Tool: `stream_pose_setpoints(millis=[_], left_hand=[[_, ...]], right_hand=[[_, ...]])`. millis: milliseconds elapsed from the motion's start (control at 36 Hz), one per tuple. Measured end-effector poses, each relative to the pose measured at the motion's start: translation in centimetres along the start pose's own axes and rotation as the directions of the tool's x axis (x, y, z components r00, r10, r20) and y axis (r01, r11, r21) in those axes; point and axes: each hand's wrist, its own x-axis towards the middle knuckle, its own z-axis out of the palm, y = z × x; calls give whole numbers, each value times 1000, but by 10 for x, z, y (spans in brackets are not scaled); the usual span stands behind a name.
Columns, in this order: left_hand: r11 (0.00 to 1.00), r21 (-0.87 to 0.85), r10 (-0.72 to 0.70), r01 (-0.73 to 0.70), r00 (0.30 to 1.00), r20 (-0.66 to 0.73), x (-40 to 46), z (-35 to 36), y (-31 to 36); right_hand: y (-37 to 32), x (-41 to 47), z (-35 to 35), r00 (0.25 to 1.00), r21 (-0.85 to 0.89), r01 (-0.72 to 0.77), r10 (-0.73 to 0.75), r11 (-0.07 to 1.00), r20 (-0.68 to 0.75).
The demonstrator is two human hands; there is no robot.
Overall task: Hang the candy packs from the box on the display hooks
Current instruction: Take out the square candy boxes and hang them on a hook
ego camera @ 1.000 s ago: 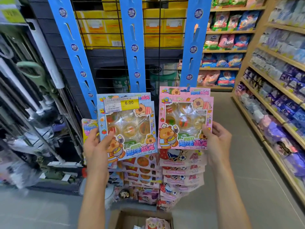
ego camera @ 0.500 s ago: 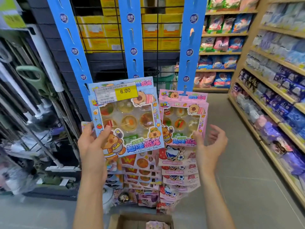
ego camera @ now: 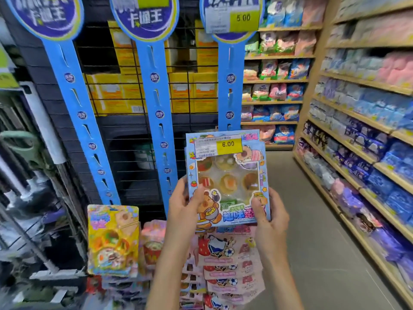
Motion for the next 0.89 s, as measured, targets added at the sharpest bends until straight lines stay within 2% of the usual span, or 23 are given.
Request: stream_pose_setpoints(millis=[83,500,889], left_hand=[[998,-30,-49,50,998,29,1,2,1],[998,34,57,-59,997,59,25,10,13],[1000,20,-1,-1,998,60,29,12,7]], right_hand=[[-2,5,-2,1000,-21,2,-2,1000,-11],[-1,25,8,1000,-21,18,-19,1000,-11],[2,33,4,999,-33,-51,51,998,-12]])
